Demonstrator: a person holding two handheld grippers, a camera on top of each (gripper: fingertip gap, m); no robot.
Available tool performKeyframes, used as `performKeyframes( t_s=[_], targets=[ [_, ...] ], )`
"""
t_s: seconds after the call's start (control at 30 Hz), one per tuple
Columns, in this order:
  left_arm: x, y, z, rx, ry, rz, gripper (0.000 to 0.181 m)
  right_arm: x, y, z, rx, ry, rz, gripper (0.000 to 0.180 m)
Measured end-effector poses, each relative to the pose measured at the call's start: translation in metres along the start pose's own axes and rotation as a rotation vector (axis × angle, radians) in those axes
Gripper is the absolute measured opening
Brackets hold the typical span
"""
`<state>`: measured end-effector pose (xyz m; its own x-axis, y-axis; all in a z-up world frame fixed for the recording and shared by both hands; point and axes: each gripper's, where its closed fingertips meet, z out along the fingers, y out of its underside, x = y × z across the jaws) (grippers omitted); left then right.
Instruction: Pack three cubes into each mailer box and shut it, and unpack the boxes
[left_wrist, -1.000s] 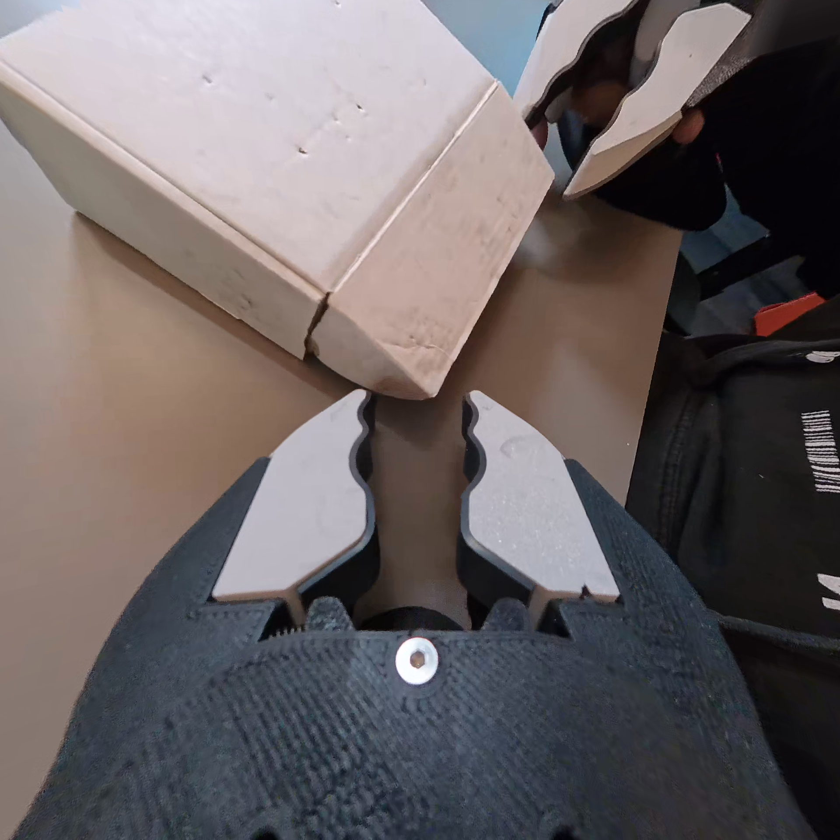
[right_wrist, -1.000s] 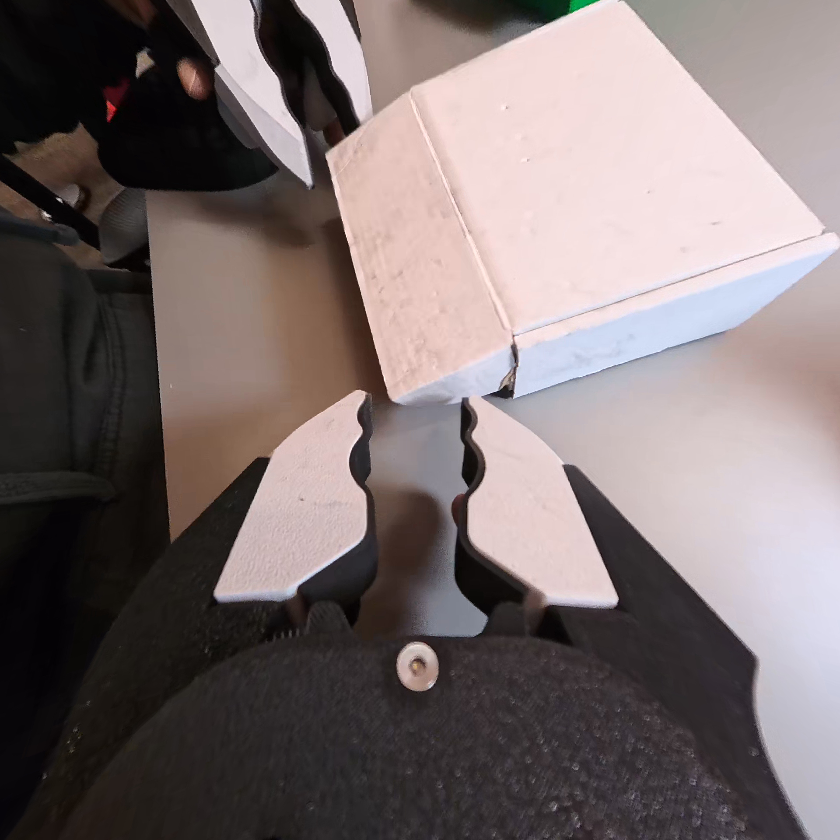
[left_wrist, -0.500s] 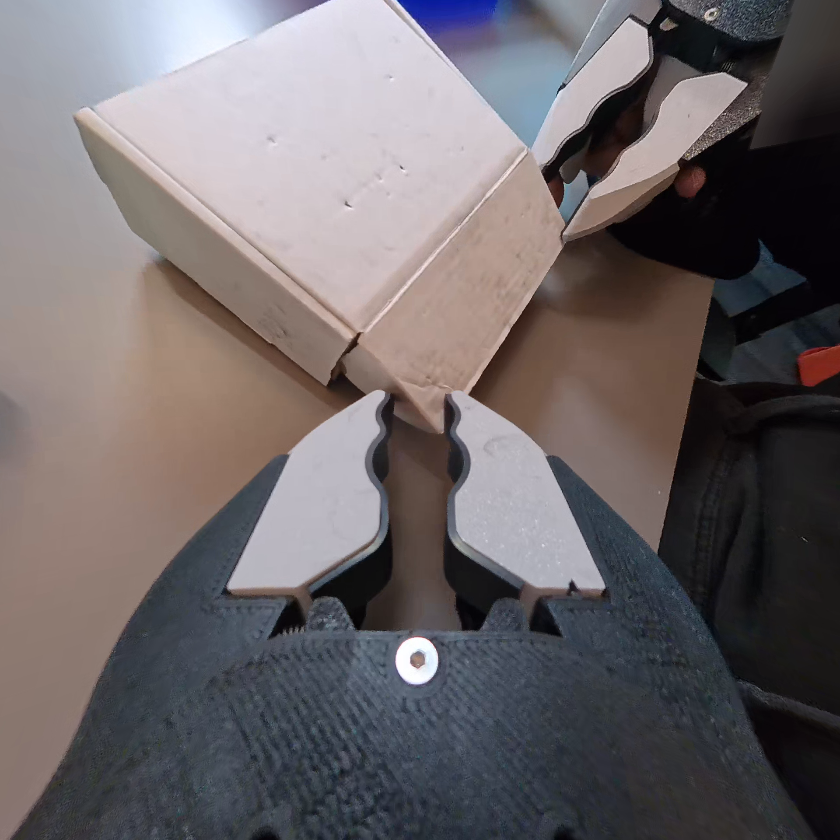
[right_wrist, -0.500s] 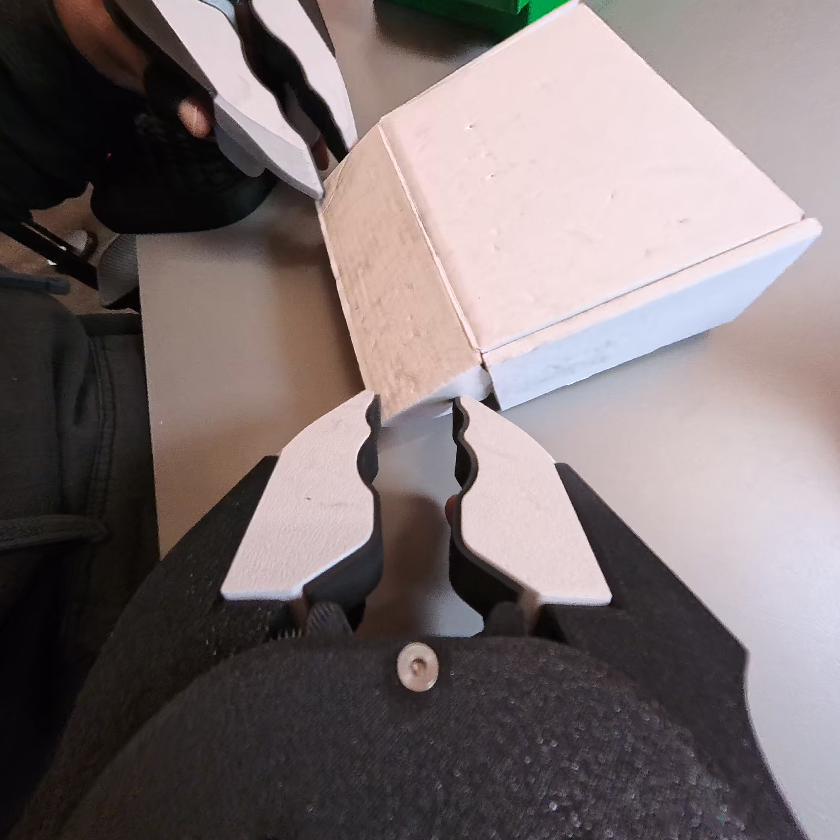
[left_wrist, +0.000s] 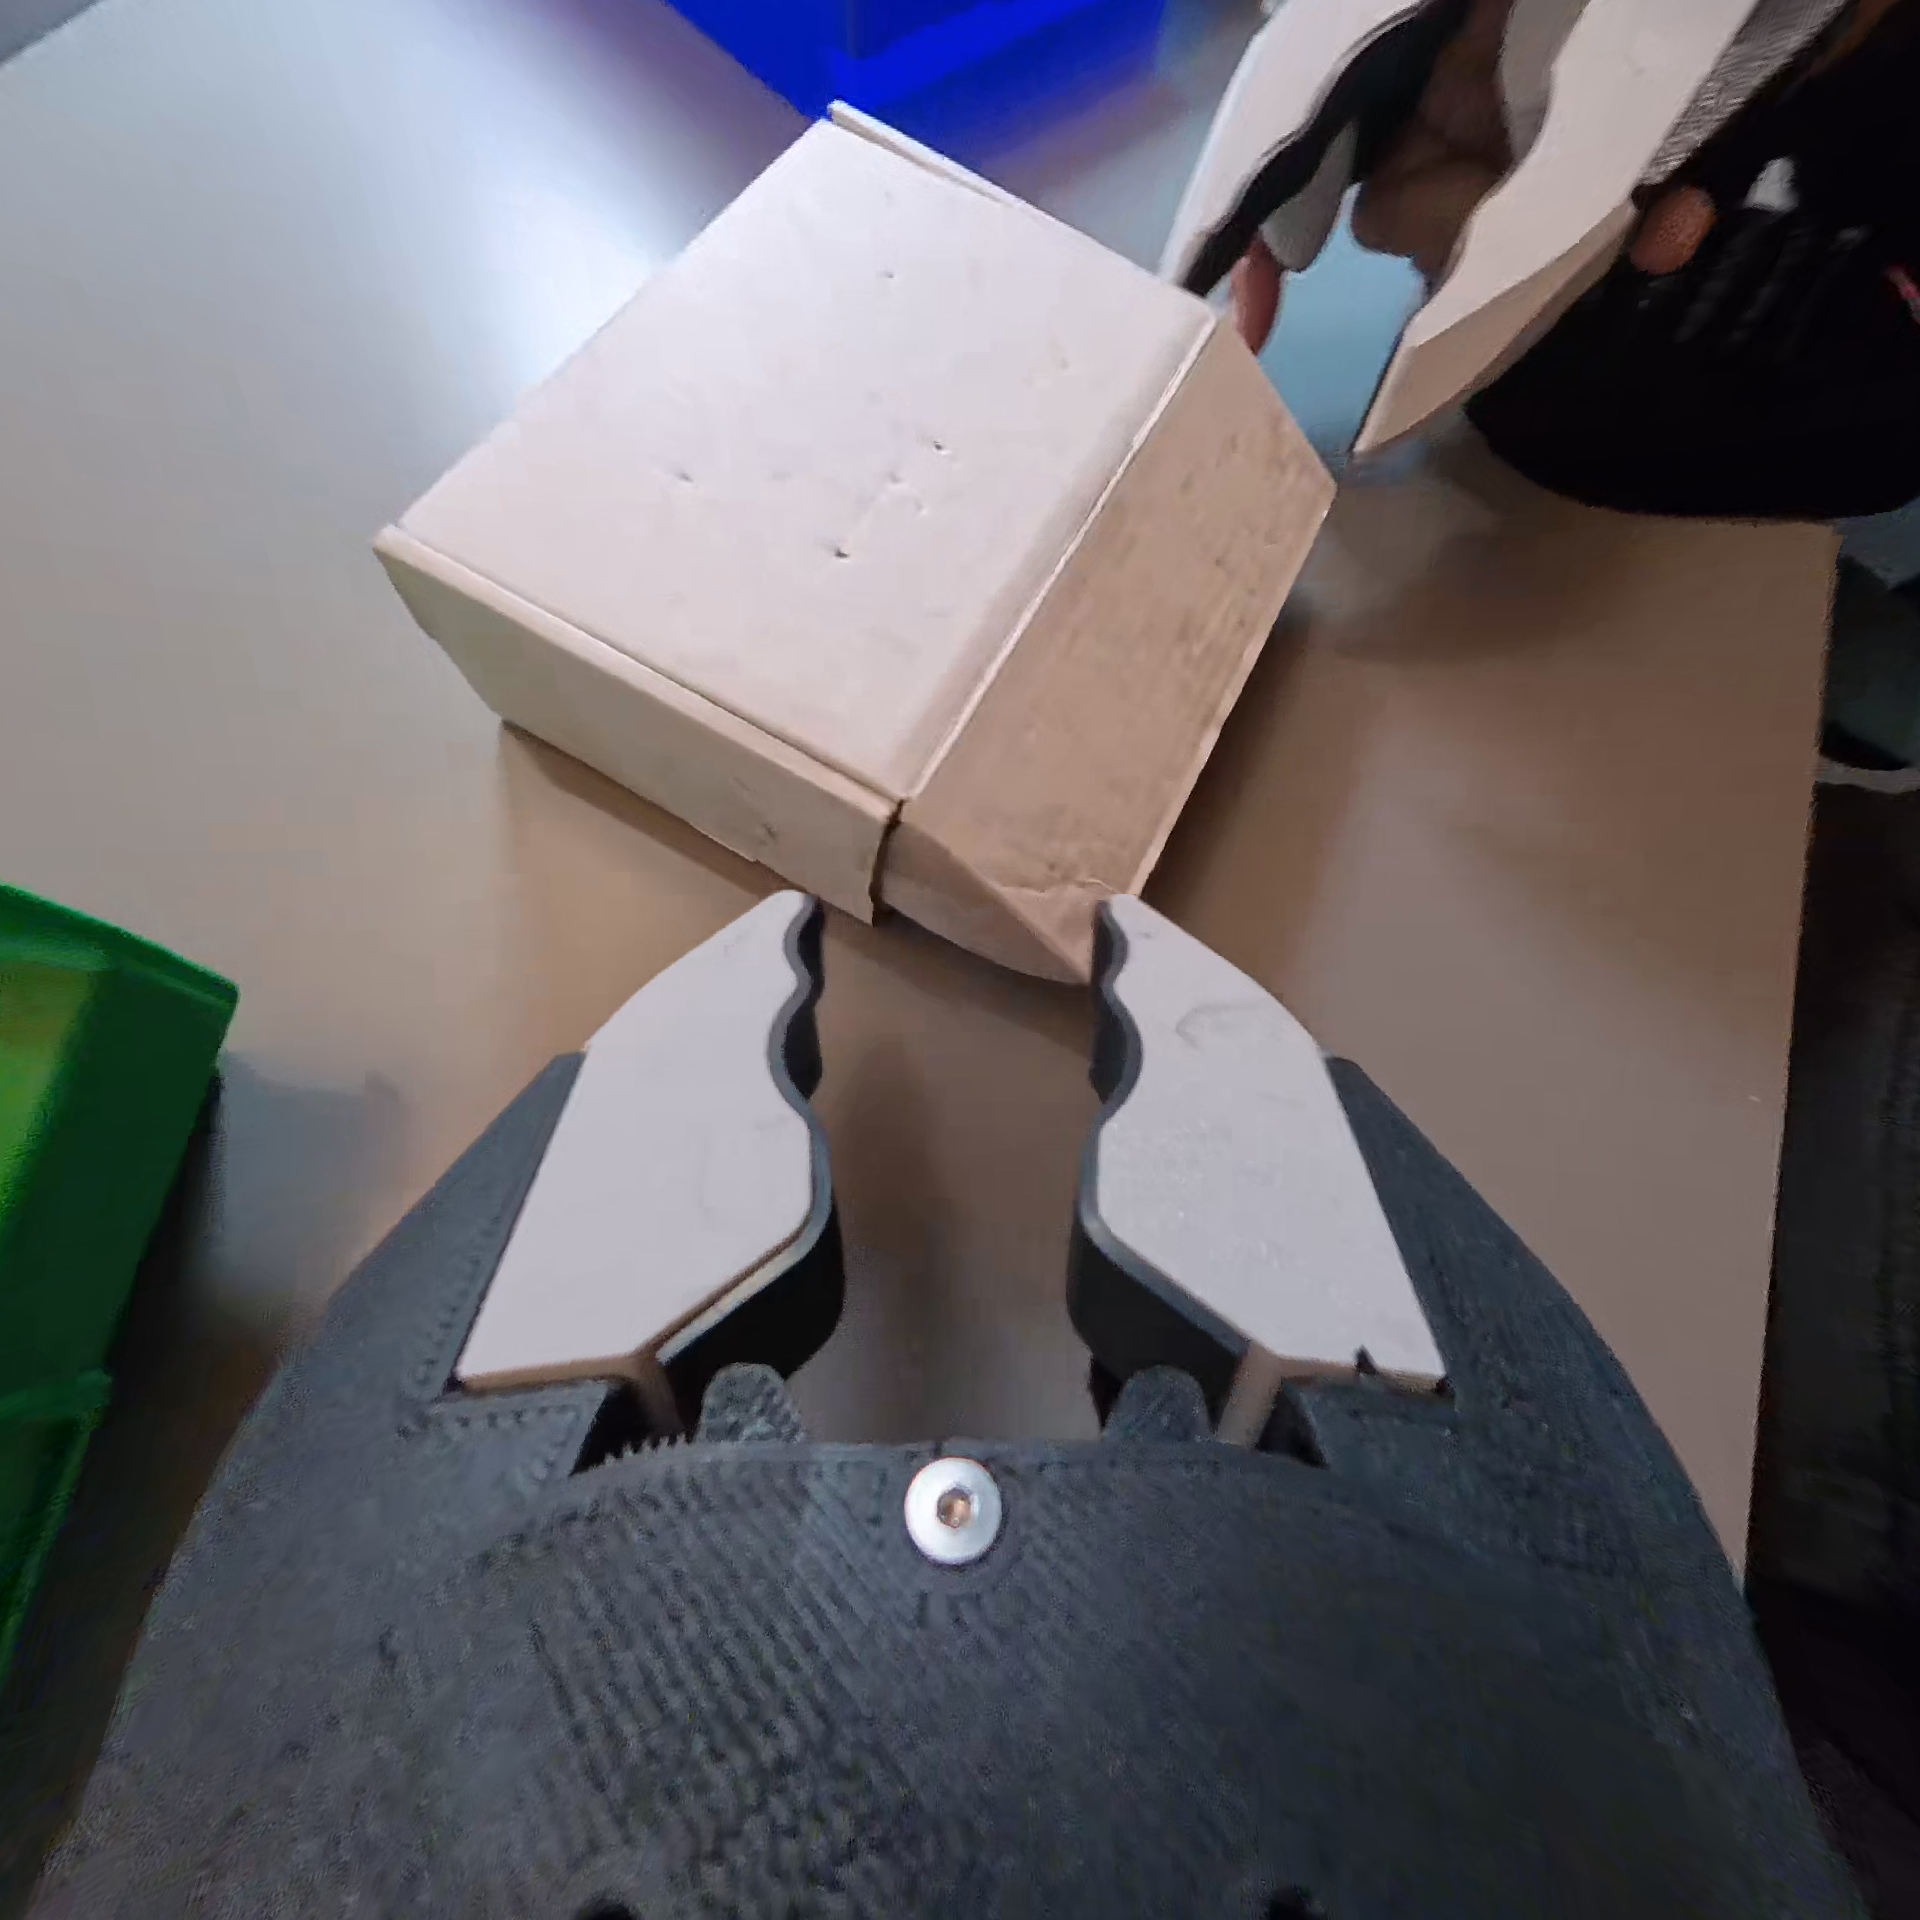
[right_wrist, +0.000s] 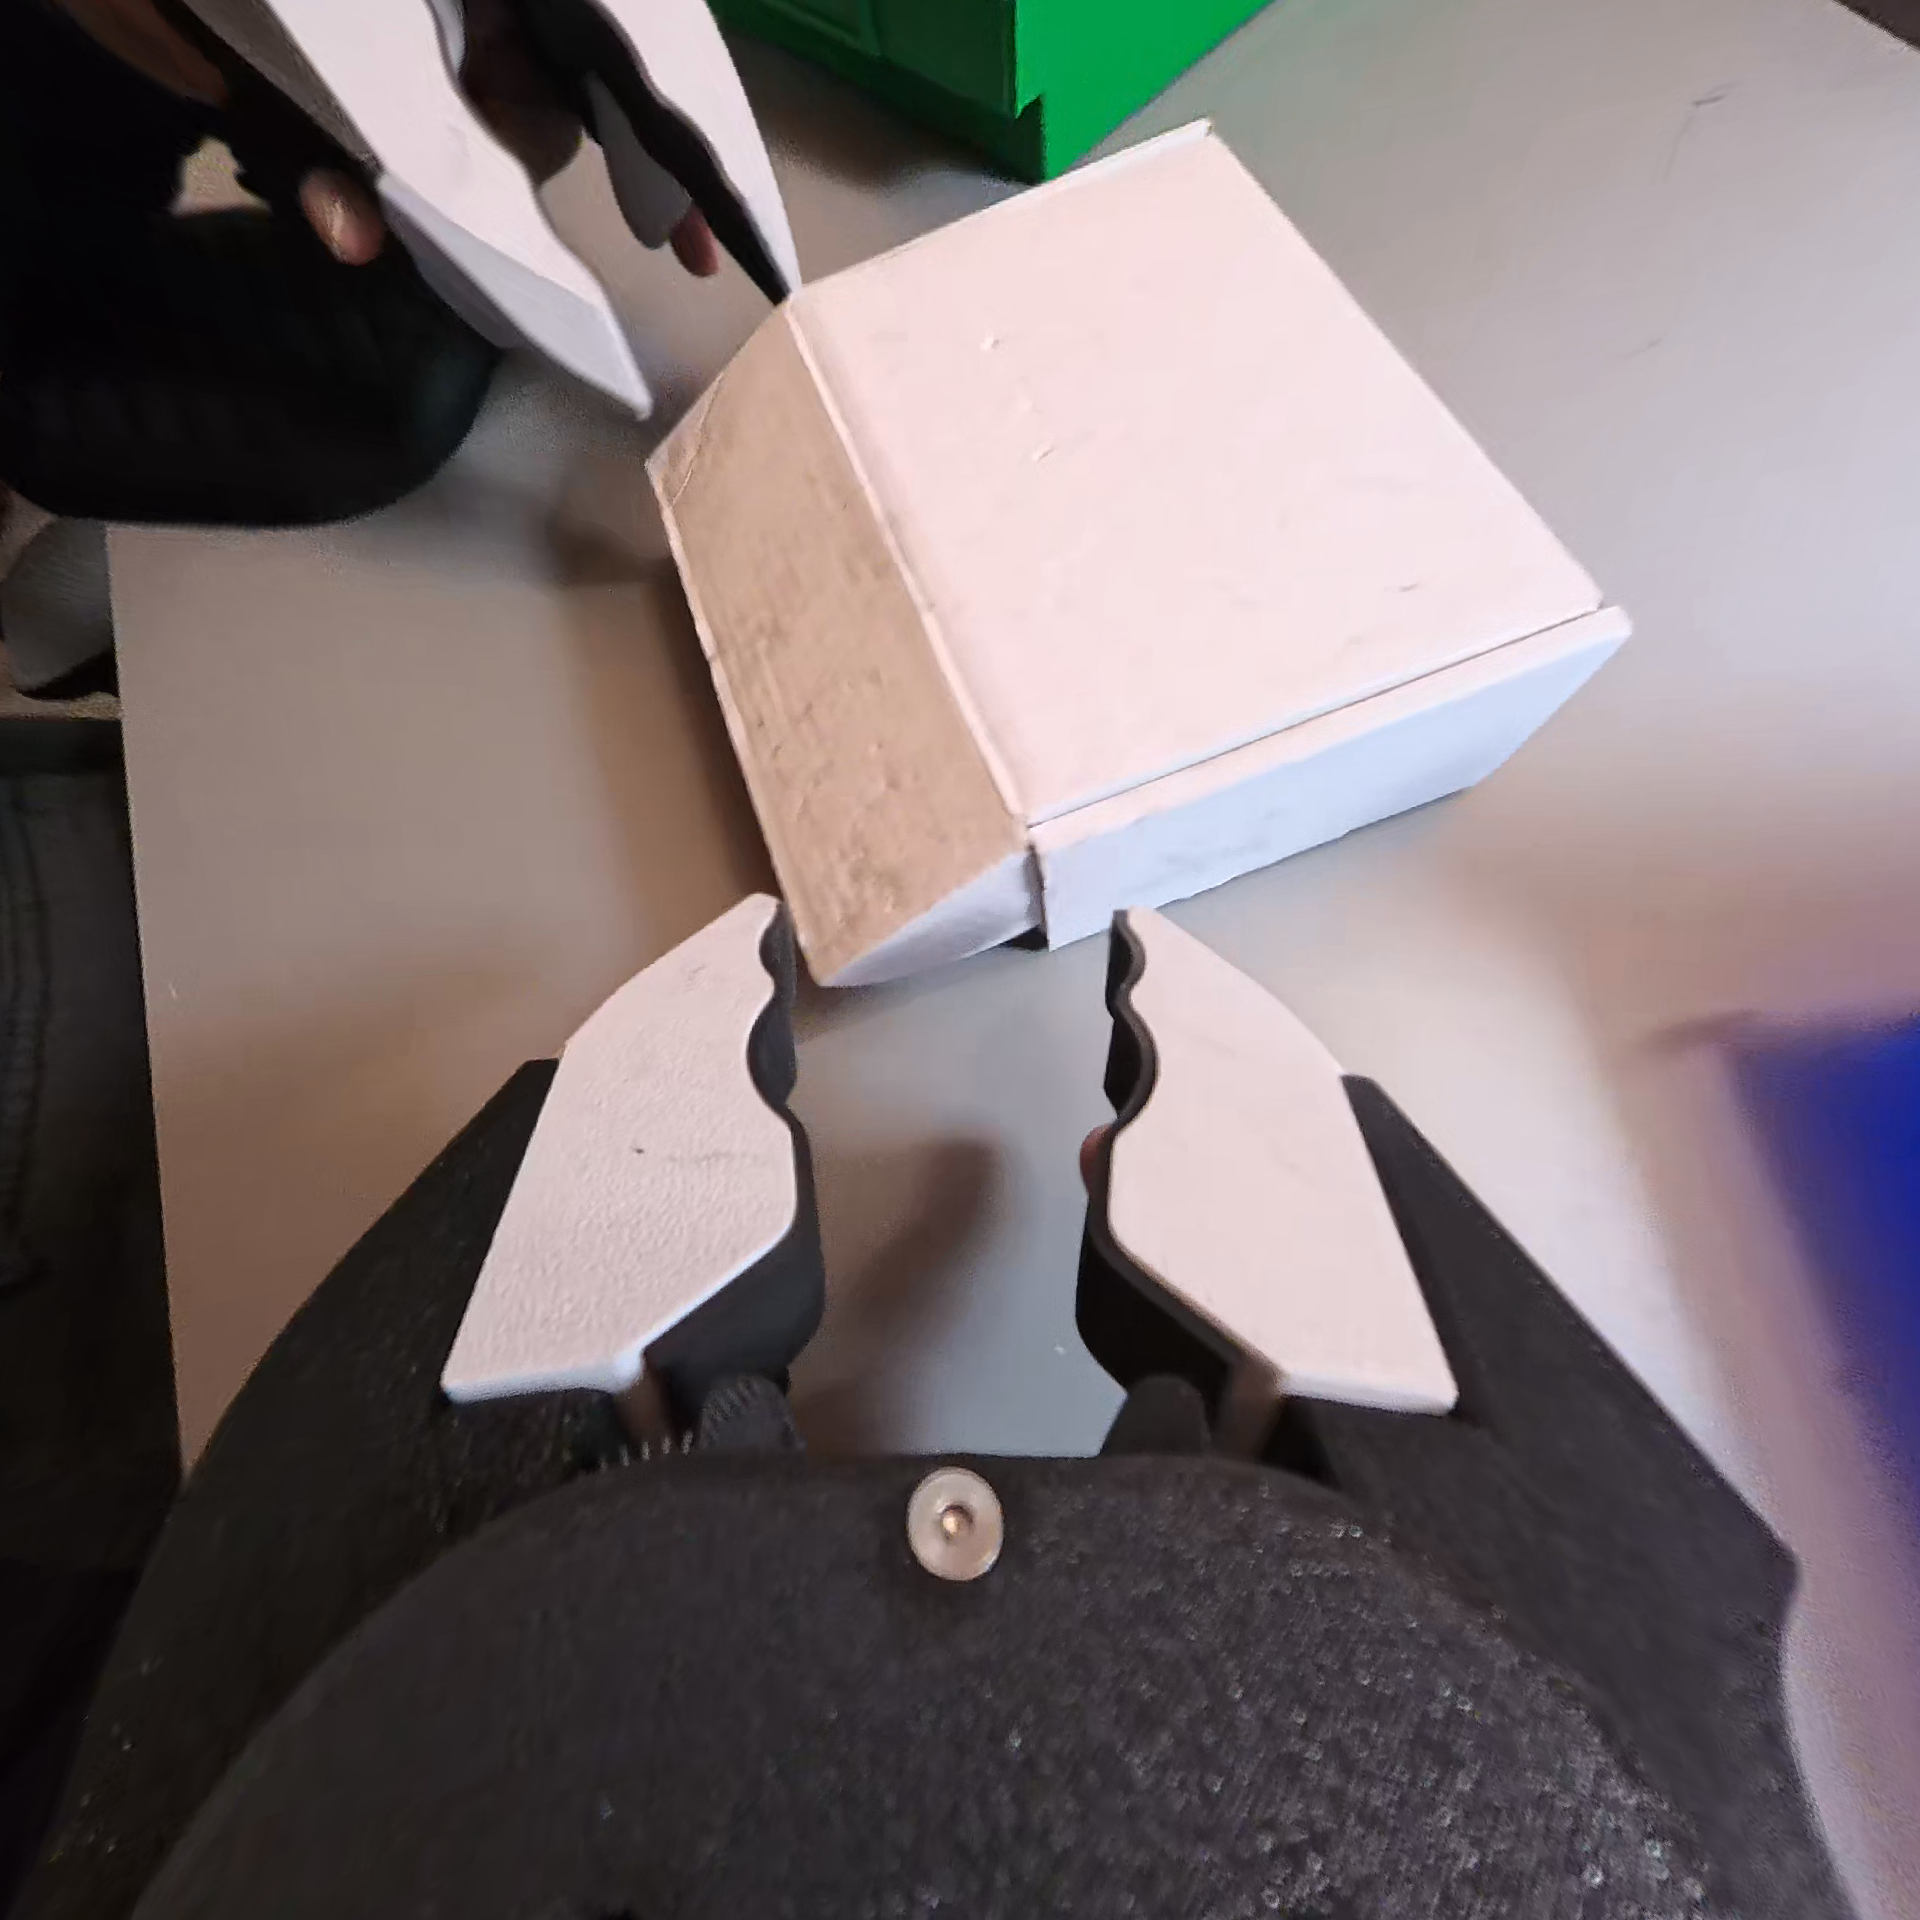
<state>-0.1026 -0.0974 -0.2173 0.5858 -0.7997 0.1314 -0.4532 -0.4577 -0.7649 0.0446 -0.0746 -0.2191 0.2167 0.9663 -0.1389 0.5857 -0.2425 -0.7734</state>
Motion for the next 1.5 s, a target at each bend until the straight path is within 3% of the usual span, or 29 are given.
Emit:
performKeyframes(
  t_s=[0.03,0.13,0.2,0.4,0.7,1.07,1.23,1.3,1.5],
  targets=[
    [-0.003,-0.003,0.001,0.014,0.032,0.001,0.056,0.003,-0.003,0.000,0.006,-0.018,0.016,0.061],
    [-0.012,-0.007,0.009,0.040,0.114,0.040,0.077,0.009,-0.002,0.006,-0.019,-0.076,0.017,0.068],
    [-0.012,-0.002,0.019,0.013,0.170,0.064,0.081,0.015,0.007,0.014,-0.083,-0.069,-0.041,0.070],
    [-0.020,0.009,0.038,-0.031,0.072,0.215,0.060,0.024,0.008,0.022,-0.099,0.007,-0.230,0.053],
    [-0.030,0.010,0.041,-0.035,-0.081,0.320,0.039,0.030,0.008,0.025,-0.033,0.131,-0.318,0.035],
    [-0.020,0.014,0.039,-0.058,-0.083,0.262,0.039,0.021,0.013,0.020,-0.089,0.178,-0.316,0.034],
    [-0.004,0.014,0.033,-0.052,-0.064,0.239,0.040,0.022,-0.013,-0.009,-0.161,0.243,-0.363,0.062],
    [0.002,0.009,0.028,-0.018,-0.055,0.223,0.049,0.016,-0.031,-0.013,-0.185,0.229,-0.389,0.077],
    [0.007,-0.010,0.008,0.119,-0.059,0.145,0.065,0.016,-0.051,0.023,-0.421,0.134,-0.504,0.112]
  ],
)
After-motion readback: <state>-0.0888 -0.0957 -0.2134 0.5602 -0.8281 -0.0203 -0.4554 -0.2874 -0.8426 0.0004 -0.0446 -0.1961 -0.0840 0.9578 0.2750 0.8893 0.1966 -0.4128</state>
